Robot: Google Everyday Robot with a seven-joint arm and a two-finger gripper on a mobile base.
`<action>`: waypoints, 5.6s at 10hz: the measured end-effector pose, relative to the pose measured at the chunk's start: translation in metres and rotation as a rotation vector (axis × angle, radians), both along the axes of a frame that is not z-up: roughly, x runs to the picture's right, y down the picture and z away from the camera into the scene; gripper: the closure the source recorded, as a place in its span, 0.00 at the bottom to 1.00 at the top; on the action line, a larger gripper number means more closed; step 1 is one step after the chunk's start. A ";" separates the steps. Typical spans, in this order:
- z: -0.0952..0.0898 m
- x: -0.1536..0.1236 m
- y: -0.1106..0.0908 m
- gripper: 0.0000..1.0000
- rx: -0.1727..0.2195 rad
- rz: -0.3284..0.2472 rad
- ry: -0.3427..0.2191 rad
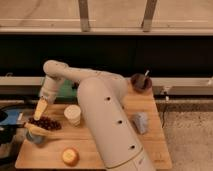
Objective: Place grapes in table surface
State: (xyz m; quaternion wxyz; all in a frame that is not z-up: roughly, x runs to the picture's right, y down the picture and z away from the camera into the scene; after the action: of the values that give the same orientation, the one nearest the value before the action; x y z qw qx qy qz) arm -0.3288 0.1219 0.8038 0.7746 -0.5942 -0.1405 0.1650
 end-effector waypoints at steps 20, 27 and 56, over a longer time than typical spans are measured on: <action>0.053 -0.014 0.008 0.20 -0.059 -0.014 -0.022; 0.054 -0.013 0.008 0.20 -0.061 -0.014 -0.020; 0.054 -0.012 0.008 0.20 -0.062 -0.014 -0.019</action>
State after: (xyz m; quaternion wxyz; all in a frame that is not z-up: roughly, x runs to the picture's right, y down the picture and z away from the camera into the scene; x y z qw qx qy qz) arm -0.3410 0.1297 0.8582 0.7555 -0.6205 -0.1386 0.1582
